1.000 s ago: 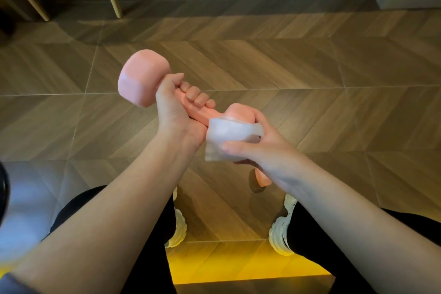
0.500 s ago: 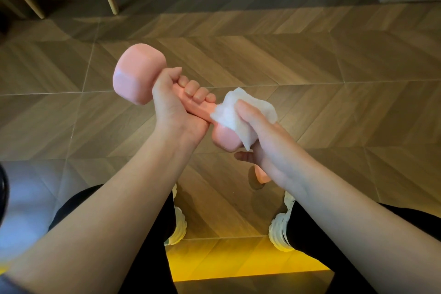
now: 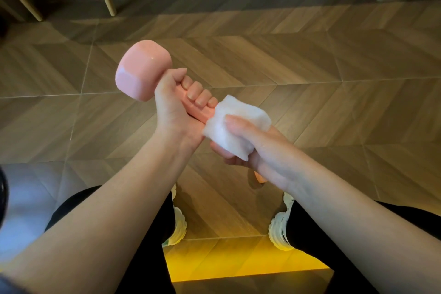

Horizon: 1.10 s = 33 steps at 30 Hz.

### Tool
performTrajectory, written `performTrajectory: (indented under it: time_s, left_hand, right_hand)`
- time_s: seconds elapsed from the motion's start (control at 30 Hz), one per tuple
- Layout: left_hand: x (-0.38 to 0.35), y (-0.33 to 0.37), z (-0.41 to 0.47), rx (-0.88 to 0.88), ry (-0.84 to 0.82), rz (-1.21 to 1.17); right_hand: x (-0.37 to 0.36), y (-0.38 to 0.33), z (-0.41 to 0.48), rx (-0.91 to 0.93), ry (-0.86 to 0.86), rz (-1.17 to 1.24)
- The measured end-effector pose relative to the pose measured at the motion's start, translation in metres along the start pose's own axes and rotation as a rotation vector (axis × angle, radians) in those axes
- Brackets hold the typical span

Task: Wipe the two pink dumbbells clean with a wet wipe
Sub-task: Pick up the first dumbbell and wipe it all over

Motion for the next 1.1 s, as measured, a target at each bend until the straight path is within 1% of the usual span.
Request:
performTrajectory:
  time_s: [0.03, 0.1, 0.17, 0.3, 0.37, 0.43, 0.53, 0.6, 0.63, 0.73, 0.87, 0.97, 1.1]
  left_hand:
    - [-0.001, 0.001, 0.0, -0.001, -0.012, -0.004]
    - [-0.002, 0.002, 0.0, -0.002, -0.023, -0.016]
    - [-0.002, 0.003, 0.001, -0.004, -0.018, -0.025]
    - [0.0, 0.006, 0.001, -0.011, 0.007, -0.038]
    - [0.002, 0.008, 0.001, -0.016, 0.02, -0.033]
    - [0.002, 0.009, 0.001, -0.018, 0.032, -0.039]
    - [0.003, 0.007, 0.002, -0.015, 0.057, -0.054]
    - [0.005, 0.006, 0.002, -0.025, 0.086, -0.068]
    - [0.005, 0.005, 0.002, -0.032, 0.102, -0.083]
    - [0.004, 0.002, 0.001, -0.052, 0.155, -0.118]
    - [0.002, 0.003, -0.003, -0.1, 0.136, -0.082]
    - [0.0, 0.003, -0.005, -0.111, 0.092, -0.049]
    - [0.001, 0.004, -0.005, -0.108, 0.099, -0.035]
  right_hand:
    - [0.001, -0.001, 0.001, 0.0, 0.015, 0.02]
    - [0.003, -0.004, 0.002, -0.064, 0.053, 0.088]
    - [0.004, -0.005, 0.005, -0.101, 0.024, 0.107]
    - [0.002, -0.004, 0.002, -0.105, -0.048, 0.123]
    - [0.0, -0.003, -0.001, -0.061, -0.097, 0.088]
    - [-0.001, -0.001, -0.002, 0.037, -0.131, -0.017]
    - [-0.002, -0.005, -0.002, 0.187, -0.14, -0.111]
    - [-0.001, -0.008, -0.001, 0.226, -0.133, -0.128]
    - [0.0, -0.008, -0.001, 0.218, -0.103, -0.143]
    - [0.003, -0.004, -0.001, 0.18, 0.095, -0.247]
    - [-0.002, -0.003, 0.001, 0.223, 0.175, -0.252]
    - [0.0, -0.004, 0.004, 0.157, 0.174, -0.218]
    - [0.009, 0.0, 0.002, -0.011, 0.038, -0.244]
Point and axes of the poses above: each hand's wrist, its own z-axis towards the middle knuckle, its own x-axis out of the back of the hand, y = z × x, the point moved 2 cm from there along z, towards the middle knuckle, and after that the axes turned 15 degrees about -z, right-handed, at the moved point
